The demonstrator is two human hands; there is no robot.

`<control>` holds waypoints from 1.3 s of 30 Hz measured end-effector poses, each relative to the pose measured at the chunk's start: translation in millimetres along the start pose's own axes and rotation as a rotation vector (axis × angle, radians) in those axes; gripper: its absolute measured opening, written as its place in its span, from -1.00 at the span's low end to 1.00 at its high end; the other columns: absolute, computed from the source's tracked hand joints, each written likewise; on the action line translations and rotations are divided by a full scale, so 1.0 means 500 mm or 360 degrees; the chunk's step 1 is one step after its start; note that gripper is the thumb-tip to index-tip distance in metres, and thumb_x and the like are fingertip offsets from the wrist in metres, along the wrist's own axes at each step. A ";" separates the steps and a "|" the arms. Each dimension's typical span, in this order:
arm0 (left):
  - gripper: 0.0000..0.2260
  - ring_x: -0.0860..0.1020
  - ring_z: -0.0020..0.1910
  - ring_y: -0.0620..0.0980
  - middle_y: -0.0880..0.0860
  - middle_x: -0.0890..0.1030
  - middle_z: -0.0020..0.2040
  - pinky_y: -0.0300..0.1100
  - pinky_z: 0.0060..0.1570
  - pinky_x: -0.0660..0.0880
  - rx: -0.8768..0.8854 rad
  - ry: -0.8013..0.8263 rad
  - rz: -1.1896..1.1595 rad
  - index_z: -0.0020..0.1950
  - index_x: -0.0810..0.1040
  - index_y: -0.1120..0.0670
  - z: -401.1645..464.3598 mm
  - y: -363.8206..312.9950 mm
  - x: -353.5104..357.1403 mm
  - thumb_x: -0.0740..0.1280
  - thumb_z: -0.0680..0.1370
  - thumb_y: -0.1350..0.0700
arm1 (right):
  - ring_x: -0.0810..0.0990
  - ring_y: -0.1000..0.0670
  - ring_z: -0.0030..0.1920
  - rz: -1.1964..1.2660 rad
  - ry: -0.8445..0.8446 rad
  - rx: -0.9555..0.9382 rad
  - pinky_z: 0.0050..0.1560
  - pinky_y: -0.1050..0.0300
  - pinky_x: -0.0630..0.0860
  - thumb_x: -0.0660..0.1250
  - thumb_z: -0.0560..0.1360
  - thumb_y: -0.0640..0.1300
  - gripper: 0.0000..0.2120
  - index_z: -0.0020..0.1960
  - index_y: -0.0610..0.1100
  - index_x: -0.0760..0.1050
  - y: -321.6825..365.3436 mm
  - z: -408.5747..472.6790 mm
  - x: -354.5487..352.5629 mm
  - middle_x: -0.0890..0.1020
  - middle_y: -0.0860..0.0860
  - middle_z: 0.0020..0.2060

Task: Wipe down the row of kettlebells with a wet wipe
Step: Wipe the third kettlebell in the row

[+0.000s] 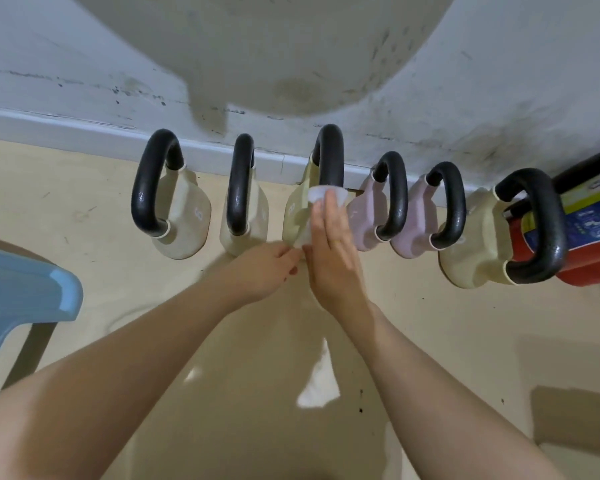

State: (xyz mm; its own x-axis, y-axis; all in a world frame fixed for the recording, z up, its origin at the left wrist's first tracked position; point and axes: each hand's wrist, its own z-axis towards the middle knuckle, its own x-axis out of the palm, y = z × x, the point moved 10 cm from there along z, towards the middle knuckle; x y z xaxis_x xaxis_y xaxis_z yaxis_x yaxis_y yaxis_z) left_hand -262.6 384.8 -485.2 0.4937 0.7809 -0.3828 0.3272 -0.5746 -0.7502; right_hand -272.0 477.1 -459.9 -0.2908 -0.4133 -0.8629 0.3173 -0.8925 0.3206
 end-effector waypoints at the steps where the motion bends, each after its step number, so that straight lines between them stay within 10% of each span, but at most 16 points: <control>1: -0.69 0.55 0.05 0.07 0.06 0.61 0.04 -0.10 0.07 0.43 0.0011 -0.0047 -0.0005 0.11 0.54 0.14 0.006 -0.010 -0.008 0.08 0.62 0.00 | 0.03 -0.15 0.51 0.0251 0.0058 0.0202 0.41 0.00 0.16 0.05 0.53 -0.20 -0.42 0.51 -0.13 -0.04 -0.009 0.009 0.007 -0.07 -0.02 0.49; 4: -0.71 0.56 0.05 0.07 0.08 0.62 0.06 -0.06 0.13 0.43 0.0017 -0.0184 -0.0144 0.12 0.53 0.13 0.015 -0.035 -0.030 0.09 0.61 0.03 | 0.36 -0.04 0.29 0.1028 0.0094 0.0829 0.31 -0.06 0.27 -0.01 0.52 0.02 -0.50 0.44 0.07 0.00 -0.034 -0.011 0.031 0.32 -0.01 0.36; 8: -0.72 0.56 0.02 0.03 0.04 0.61 0.07 -0.06 0.15 0.44 0.0005 -0.0291 -0.0290 0.16 0.51 0.10 0.025 -0.046 -0.043 0.08 0.60 0.04 | 0.43 0.24 0.14 0.1117 0.0283 0.1042 0.46 -0.19 -0.04 -0.08 0.56 0.14 -0.58 0.24 -0.09 0.29 -0.049 -0.062 0.052 0.52 0.11 0.12; 11: -0.72 0.55 -0.08 -0.04 0.03 0.60 0.04 -0.09 0.12 0.43 -0.0013 -0.0326 -0.0401 0.19 0.49 0.10 0.031 -0.045 -0.043 0.08 0.60 0.05 | 0.41 0.23 -0.24 0.1201 0.0229 0.1008 0.11 -0.03 0.39 0.00 0.63 -0.06 -0.81 0.15 -0.06 0.32 -0.074 0.001 0.030 0.43 0.14 -0.24; 14: -0.72 0.55 -0.08 -0.02 0.04 0.59 0.01 -0.08 0.12 0.44 0.0005 -0.0336 -0.0395 0.17 0.49 0.11 0.032 -0.050 -0.042 0.08 0.61 0.06 | 0.40 0.10 0.11 0.1164 0.0118 0.0915 0.20 0.18 0.37 0.01 0.61 -0.08 -0.52 0.48 -0.18 0.03 -0.050 0.039 0.008 0.39 -0.09 0.16; 16: -0.76 0.54 -0.08 0.02 0.05 0.58 -0.06 -0.06 0.10 0.45 0.0015 -0.0350 -0.0425 0.07 0.52 0.08 0.036 -0.050 -0.047 0.09 0.60 0.05 | 0.05 -0.03 0.48 0.0911 0.0140 0.0645 0.46 0.04 0.11 0.02 0.60 -0.09 -0.44 0.51 -0.15 -0.11 0.000 0.019 0.008 0.03 -0.08 0.50; 18: -0.79 0.53 -0.10 0.05 0.05 0.57 -0.11 -0.05 0.04 0.44 0.0000 -0.0399 -0.0475 -0.02 0.52 0.05 0.049 -0.048 -0.059 0.11 0.59 0.04 | -0.15 -0.12 0.51 0.0619 0.0195 0.0353 0.50 -0.04 -0.03 -0.03 0.58 -0.05 -0.48 0.50 -0.17 0.02 0.013 0.021 0.003 -0.11 -0.04 0.49; 21: -0.81 0.54 -0.16 0.01 0.03 0.58 -0.11 -0.09 -0.02 0.40 -0.0050 -0.0498 -0.0614 -0.16 0.50 0.00 0.068 -0.043 -0.077 0.13 0.57 0.07 | 0.08 -0.20 0.50 0.0479 0.0253 0.0273 0.48 -0.04 0.02 -0.03 0.55 -0.09 -0.52 0.37 -0.29 0.35 -0.041 0.106 -0.015 0.21 -0.21 0.46; 29: -0.76 0.51 -0.07 0.01 0.05 0.54 -0.04 -0.22 -0.10 0.41 0.0068 -0.0498 -0.0517 0.13 0.51 0.13 0.097 -0.094 -0.088 0.08 0.61 0.14 | 0.04 -0.04 0.52 0.0473 0.0468 0.0123 0.48 0.06 -0.12 0.01 0.61 -0.11 -0.64 0.19 -0.13 0.53 -0.066 0.181 -0.005 0.34 -0.01 0.43; 35: -0.84 0.50 -0.07 0.08 0.13 0.50 -0.11 -0.06 0.16 0.42 0.0081 -0.0305 -0.0499 -0.08 0.49 0.11 0.152 -0.141 -0.069 0.23 0.53 0.03 | 0.28 0.08 0.37 0.1052 0.0452 0.0448 0.21 0.37 0.15 0.14 0.56 -0.26 -0.74 -0.17 -0.16 0.57 -0.124 0.261 0.011 0.45 0.00 0.24; 39: -0.78 0.59 -0.08 0.02 0.10 0.55 -0.18 -0.06 0.16 0.50 0.0101 -0.0092 -0.0489 -0.07 0.50 0.16 0.181 -0.162 -0.055 0.40 0.45 0.03 | 0.31 0.11 0.34 0.1009 0.0500 0.0284 0.23 0.46 0.14 0.14 0.57 -0.27 -0.75 -0.07 -0.23 0.60 -0.136 0.265 -0.003 0.51 0.03 0.13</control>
State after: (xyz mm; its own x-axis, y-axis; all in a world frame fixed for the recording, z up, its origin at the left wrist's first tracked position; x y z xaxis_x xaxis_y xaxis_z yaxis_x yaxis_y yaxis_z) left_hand -375.4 431.9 -462.8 0.3324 0.9292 -0.1618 0.4022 -0.2948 -0.8668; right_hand -412.8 514.4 -428.6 0.1816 -0.8133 -0.5528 0.1786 -0.5255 0.8318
